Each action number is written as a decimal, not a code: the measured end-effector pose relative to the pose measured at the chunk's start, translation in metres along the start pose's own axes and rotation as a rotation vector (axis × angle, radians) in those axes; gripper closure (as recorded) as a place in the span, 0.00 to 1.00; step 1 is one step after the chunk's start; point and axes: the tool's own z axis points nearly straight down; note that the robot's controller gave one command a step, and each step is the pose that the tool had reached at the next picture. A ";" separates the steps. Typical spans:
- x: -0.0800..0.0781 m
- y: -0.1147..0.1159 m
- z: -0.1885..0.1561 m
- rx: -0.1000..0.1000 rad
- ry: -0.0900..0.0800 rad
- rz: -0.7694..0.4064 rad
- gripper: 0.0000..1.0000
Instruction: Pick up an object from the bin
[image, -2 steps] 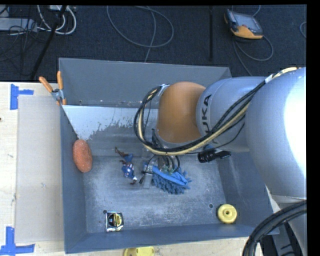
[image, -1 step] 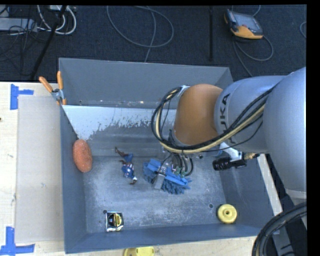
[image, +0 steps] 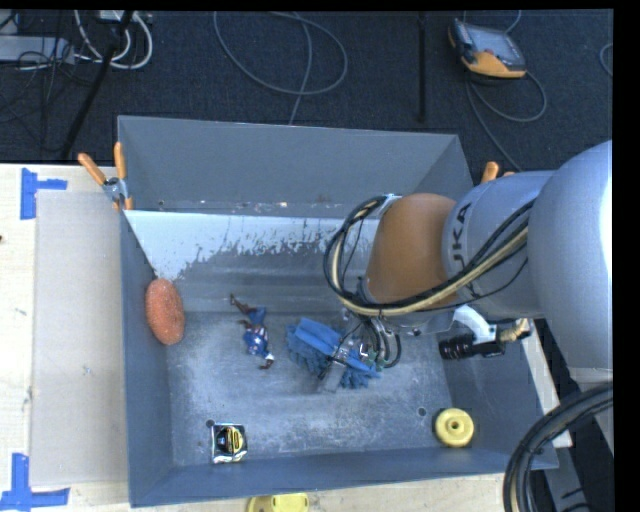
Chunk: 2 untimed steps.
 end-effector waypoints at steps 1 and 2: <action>0.004 0.001 0.008 0.000 -0.002 0.163 1.00; 0.006 0.003 0.007 0.000 0.000 0.185 1.00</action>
Offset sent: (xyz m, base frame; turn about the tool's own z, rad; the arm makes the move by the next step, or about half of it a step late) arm 0.0000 0.0000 0.0000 0.0000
